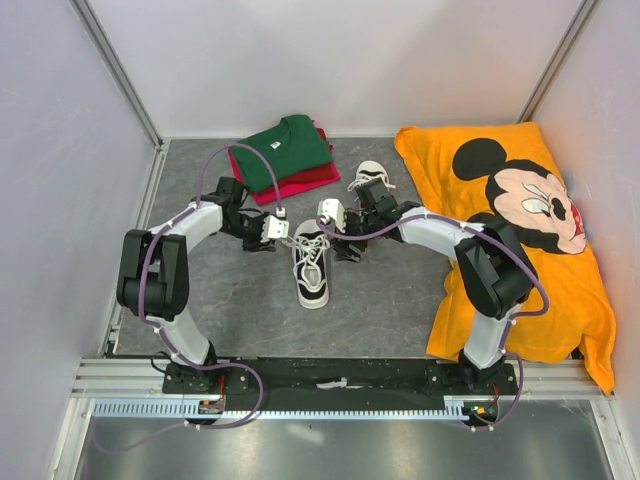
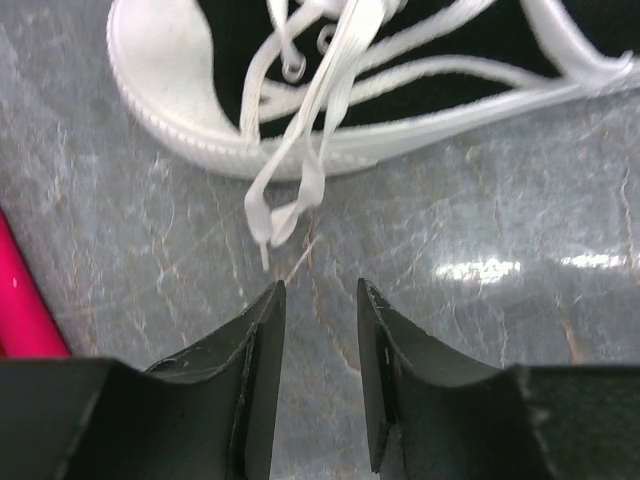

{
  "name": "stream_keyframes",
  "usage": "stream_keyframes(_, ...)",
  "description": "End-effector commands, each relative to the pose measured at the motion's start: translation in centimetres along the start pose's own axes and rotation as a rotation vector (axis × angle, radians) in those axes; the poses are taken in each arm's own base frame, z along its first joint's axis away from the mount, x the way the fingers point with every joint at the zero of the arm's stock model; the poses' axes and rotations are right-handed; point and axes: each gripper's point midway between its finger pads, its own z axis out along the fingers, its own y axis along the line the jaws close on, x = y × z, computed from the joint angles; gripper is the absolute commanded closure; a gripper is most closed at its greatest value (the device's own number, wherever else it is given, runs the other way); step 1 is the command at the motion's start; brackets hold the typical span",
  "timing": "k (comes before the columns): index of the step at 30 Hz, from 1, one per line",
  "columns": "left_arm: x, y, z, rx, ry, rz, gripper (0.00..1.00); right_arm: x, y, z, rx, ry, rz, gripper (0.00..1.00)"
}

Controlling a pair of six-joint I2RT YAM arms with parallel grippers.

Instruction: Tie the shoes

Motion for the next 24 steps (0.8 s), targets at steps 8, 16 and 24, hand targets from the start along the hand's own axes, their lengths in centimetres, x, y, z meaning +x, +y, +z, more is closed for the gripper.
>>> stream_keyframes(8,-2.8,0.1,2.5,0.06,-0.071,0.096,0.56,-4.0,-2.5,1.8,-0.006,-0.105,-0.188,0.24)
stream_keyframes(16,-2.9,0.7,3.3,0.067,-0.06,0.106,0.52,-4.4,-1.9,2.7,-0.044,-0.103,-0.308,0.38)
stream_keyframes(24,-3.2,1.0,3.9,0.055,-0.06,0.103,0.48,-3.6,-1.1,2.7,-0.061,-0.078,-0.353,0.74)
